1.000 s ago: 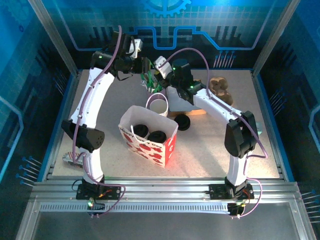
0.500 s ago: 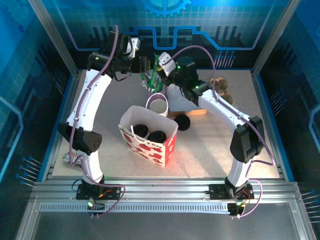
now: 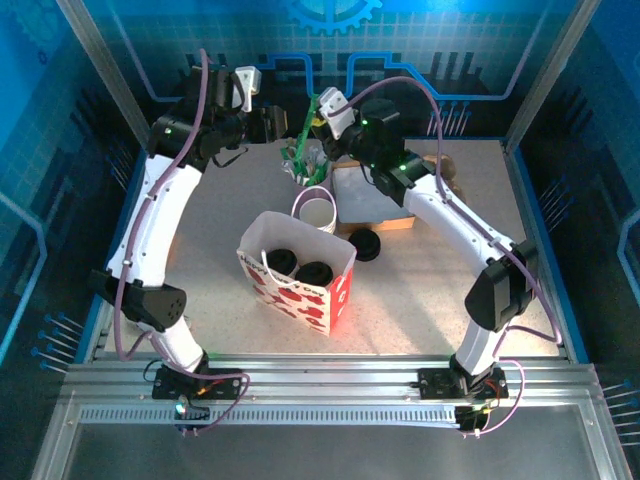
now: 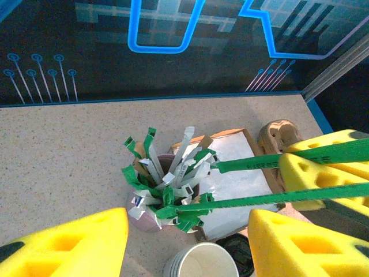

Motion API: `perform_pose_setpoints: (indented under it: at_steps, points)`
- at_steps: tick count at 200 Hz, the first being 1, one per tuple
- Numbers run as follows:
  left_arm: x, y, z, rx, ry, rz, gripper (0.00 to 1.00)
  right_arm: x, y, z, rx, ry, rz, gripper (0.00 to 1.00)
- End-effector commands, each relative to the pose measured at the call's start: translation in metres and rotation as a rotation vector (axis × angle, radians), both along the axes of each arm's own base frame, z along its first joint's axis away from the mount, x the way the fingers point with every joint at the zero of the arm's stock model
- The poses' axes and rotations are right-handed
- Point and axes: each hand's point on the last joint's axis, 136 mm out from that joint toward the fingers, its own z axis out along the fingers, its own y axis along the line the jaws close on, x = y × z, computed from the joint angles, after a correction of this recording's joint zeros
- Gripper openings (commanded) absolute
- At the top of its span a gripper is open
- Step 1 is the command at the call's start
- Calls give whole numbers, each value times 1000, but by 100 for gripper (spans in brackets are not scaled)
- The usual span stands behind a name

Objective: Pack the takeout coffee

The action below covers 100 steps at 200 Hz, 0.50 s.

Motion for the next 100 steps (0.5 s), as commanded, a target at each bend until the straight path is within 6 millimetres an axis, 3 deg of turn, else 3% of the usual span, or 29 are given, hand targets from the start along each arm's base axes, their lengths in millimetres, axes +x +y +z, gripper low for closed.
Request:
perform_pose_setpoints:
  at_steps: [1, 60, 100]
  points:
    - [-3, 1, 7, -35, -20, 6, 58, -20, 4, 33, 38, -19, 33, 11]
    - [-14, 14, 23, -58, -84, 30, 58, -42, 3, 67, 78, -27, 68, 10]
    - [-21, 26, 25, -76, -102, 58, 58, -69, 5, 91, 96, -45, 115, 10]
